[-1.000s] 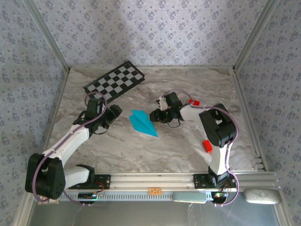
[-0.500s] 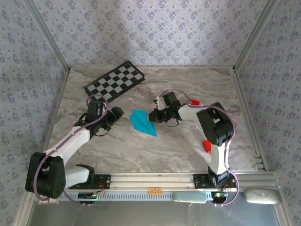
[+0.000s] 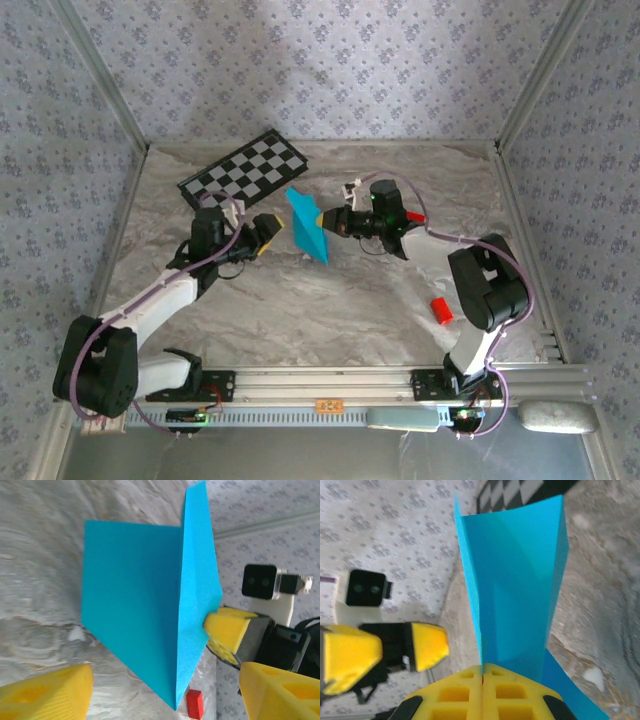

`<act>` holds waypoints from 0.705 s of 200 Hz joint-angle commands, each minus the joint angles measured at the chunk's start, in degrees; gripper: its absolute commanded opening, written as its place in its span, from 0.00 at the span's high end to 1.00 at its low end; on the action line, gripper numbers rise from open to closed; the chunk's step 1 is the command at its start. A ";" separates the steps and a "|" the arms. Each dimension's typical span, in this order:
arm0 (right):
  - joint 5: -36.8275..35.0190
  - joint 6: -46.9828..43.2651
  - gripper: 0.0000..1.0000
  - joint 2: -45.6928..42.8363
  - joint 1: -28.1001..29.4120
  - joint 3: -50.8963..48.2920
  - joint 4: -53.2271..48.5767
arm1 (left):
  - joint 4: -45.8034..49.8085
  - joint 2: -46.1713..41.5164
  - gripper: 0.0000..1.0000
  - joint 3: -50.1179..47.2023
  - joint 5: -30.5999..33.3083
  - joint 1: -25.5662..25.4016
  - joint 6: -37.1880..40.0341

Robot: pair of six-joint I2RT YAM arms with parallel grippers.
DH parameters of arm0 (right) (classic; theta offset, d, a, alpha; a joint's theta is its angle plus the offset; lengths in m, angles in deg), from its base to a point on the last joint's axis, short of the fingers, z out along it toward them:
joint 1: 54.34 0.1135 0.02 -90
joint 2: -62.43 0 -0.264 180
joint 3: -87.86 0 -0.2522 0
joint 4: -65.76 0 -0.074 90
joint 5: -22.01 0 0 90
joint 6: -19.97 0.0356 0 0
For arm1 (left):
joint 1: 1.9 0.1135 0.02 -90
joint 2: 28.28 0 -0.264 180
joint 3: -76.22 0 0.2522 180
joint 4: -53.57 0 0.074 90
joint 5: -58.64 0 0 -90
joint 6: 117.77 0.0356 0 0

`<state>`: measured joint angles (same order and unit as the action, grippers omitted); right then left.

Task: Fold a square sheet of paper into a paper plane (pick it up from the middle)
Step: Pick up the paper from the center of the table, then turn over the paper at the center of the table.

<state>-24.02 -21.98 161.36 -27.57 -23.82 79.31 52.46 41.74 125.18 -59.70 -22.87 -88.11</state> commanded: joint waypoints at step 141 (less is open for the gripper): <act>1.03 27.89 0.99 -2.43 -0.60 -5.26 28.54 | -26.48 11.10 0.56 6.70 -5.62 -7.07 -4.13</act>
<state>-23.98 3.12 158.43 -27.73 -28.67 103.33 32.13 52.64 131.48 -63.41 -29.43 -92.39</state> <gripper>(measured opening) 0.056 0.454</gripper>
